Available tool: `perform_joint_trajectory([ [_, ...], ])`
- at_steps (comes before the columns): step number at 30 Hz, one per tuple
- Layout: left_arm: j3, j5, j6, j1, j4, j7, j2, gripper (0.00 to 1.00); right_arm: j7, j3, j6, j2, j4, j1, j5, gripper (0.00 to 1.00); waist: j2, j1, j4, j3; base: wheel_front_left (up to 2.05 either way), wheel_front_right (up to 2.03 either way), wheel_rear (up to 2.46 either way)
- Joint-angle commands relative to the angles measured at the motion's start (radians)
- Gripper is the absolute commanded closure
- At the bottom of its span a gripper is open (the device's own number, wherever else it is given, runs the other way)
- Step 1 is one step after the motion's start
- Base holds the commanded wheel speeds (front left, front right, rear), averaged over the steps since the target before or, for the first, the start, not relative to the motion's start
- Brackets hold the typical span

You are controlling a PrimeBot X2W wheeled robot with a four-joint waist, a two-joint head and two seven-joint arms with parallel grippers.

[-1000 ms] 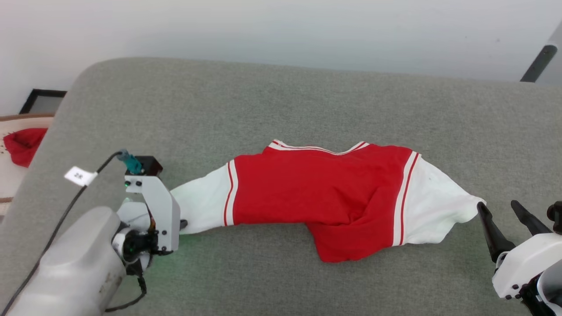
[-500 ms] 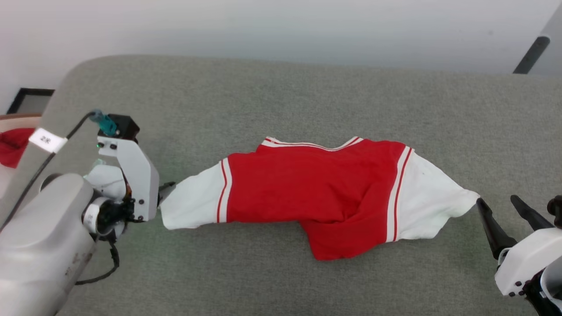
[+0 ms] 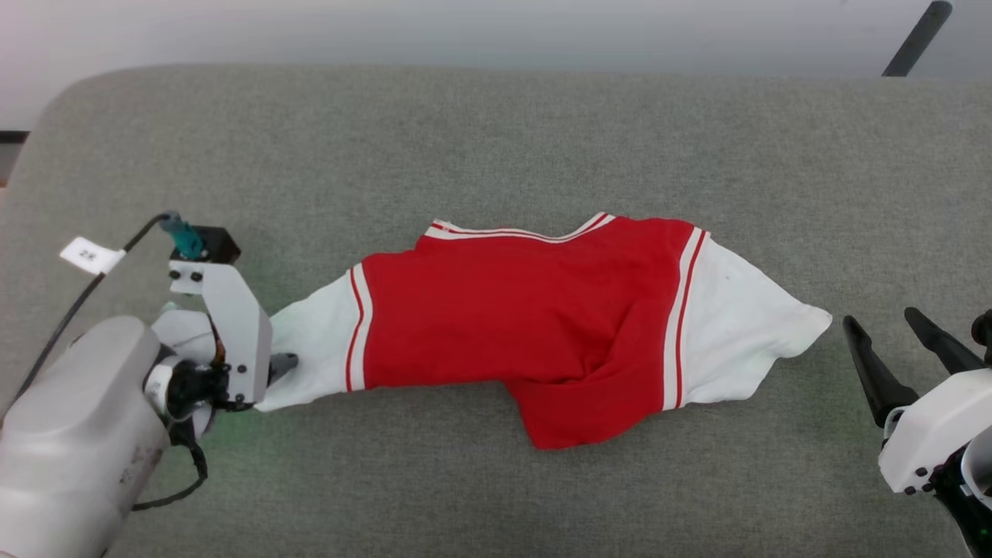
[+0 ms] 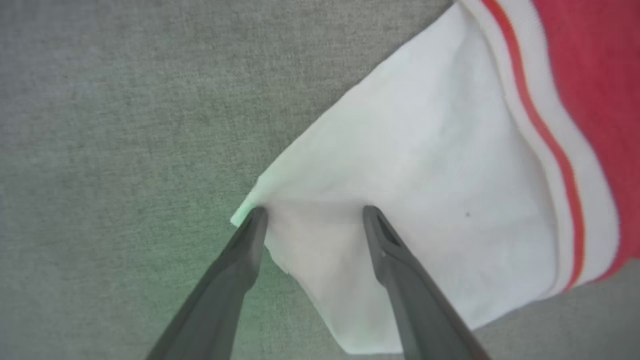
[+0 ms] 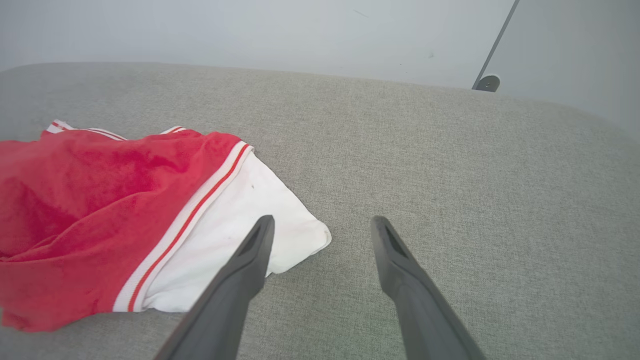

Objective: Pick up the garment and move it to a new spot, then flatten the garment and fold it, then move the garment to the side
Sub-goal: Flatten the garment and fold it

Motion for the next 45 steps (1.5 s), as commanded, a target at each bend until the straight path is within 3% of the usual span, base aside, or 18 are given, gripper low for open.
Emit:
perform_joint_trajectory([
  [1, -0.002, -0.002, 0.004, 0.004, 0.026, 0.005, -0.004, 0.00, 0.005, 0.001, -0.001, -0.004, -0.006, -0.016, 0.007, 0.00, -0.0001, 0.0000, -0.004, 0.010, 0.00, 0.00, 0.00],
  [13, -0.030, 0.044, -0.032, -0.021, 0.213, -0.053, -0.024, 0.00, 0.028, 0.007, -0.001, -0.022, -0.022, -0.045, 0.013, 0.00, -0.0001, 0.0000, -0.009, 0.041, 0.00, 0.00, 0.00],
  [20, -0.023, 0.006, -0.055, -0.007, 0.311, -0.030, -0.059, 0.00, 0.035, 0.008, -0.001, -0.034, -0.022, -0.057, 0.023, 0.00, -0.0001, 0.0000, -0.010, 0.050, 0.00, 0.00, 0.00],
  [21, -0.020, 0.001, -0.053, -0.007, 0.324, -0.022, -0.067, 0.04, 0.037, 0.009, -0.001, -0.036, -0.023, -0.059, 0.025, 0.00, -0.0001, 0.0000, -0.010, 0.051, 0.00, 0.00, 0.00],
  [22, -0.017, -0.008, -0.054, -0.006, 0.339, -0.013, -0.074, 0.30, 0.041, 0.008, -0.001, -0.038, -0.025, -0.061, 0.026, 0.00, -0.0001, 0.0000, -0.009, 0.053, 0.00, 0.00, 0.00],
  [23, -0.005, -0.029, -0.045, -0.005, 0.355, -0.005, -0.082, 1.00, 0.046, 0.010, -0.001, -0.041, -0.025, -0.062, 0.028, 0.00, -0.0001, 0.0000, -0.008, 0.054, 0.00, 0.00, 0.00],
  [27, 0.017, -0.055, -0.056, -0.018, 0.372, -0.008, -0.121, 1.00, 0.102, 0.036, -0.001, -0.054, -0.021, -0.071, 0.064, 0.00, -0.0001, 0.0000, -0.005, 0.057, 0.00, 0.00, 0.00],
  [35, 0.015, -0.054, -0.090, -0.065, 0.384, -0.038, -0.162, 1.00, 0.352, 0.061, -0.001, -0.110, 0.026, -0.137, 0.184, 0.00, -0.0001, 0.0000, 0.023, 0.066, 0.00, 0.00, 0.00],
  [45, -0.003, -0.037, -0.110, -0.128, 0.383, -0.072, -0.219, 1.00, 0.518, 0.052, -0.001, -0.111, 0.153, -0.252, 0.177, 0.00, -0.0001, 0.0000, 0.069, 0.096, 0.00, 0.00, 0.00],
])
